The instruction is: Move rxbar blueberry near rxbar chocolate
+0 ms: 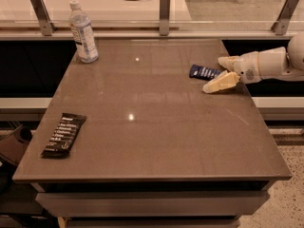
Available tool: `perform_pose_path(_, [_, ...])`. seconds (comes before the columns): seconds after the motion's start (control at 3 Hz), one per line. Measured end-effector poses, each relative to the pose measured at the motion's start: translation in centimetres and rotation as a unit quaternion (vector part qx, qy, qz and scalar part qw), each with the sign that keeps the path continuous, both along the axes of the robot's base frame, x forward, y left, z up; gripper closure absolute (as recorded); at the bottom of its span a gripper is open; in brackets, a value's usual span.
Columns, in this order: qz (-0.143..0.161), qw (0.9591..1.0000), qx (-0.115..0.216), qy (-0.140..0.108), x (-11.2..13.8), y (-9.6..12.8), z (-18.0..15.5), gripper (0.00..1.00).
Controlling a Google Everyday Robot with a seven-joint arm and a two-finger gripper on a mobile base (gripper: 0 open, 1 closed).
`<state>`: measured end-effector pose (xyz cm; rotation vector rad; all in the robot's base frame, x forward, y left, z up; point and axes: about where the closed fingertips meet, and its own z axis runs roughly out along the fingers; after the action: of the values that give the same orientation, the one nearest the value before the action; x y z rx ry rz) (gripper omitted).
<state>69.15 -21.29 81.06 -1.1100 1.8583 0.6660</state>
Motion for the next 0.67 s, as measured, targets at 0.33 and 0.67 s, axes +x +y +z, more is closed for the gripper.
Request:
perform_pose_path(0.33, [0.002,1.0000,0.001,0.001,0.07,0.31,-0.15,0.40])
perform_pose_path(0.67, [0.002,1.0000,0.001,0.001,0.07,0.32,0.06,0.64])
